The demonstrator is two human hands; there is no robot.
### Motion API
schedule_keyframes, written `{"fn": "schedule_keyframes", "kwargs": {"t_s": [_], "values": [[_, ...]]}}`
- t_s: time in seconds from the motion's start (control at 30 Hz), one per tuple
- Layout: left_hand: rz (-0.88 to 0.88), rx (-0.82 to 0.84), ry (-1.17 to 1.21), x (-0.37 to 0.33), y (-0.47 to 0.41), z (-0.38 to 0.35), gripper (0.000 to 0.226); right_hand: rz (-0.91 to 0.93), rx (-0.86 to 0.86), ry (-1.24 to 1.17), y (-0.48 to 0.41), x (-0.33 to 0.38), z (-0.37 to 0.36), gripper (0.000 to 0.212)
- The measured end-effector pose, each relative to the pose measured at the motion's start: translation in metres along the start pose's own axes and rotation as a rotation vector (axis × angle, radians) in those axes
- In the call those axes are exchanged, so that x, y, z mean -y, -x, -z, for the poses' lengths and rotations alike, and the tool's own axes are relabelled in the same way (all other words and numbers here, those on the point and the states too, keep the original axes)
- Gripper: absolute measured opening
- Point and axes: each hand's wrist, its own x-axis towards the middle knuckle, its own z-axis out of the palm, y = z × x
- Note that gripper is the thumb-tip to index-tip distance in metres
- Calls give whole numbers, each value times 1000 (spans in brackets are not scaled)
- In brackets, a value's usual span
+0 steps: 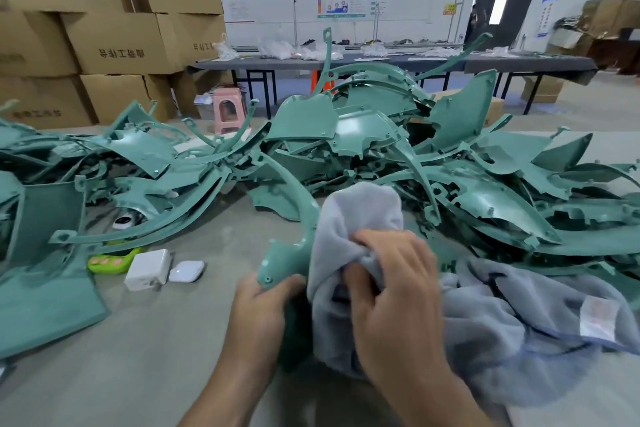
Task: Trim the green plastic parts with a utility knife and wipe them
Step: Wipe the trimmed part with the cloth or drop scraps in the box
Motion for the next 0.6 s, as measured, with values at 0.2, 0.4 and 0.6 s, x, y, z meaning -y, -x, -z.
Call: {"fn": "schedule_keyframes", "kwargs": {"t_s": [0.2,0.4,0.6], "values": [[127,-53,130,-2,1,-3,27,-46,520,-116,9,0,-24,49],[99,-175,111,-1,0,-1,27,86,565,-2,24,8,-26,44],[32,-160,37,-10,5,-7,24,-66,277,66,2,-4,-24,12]]}}
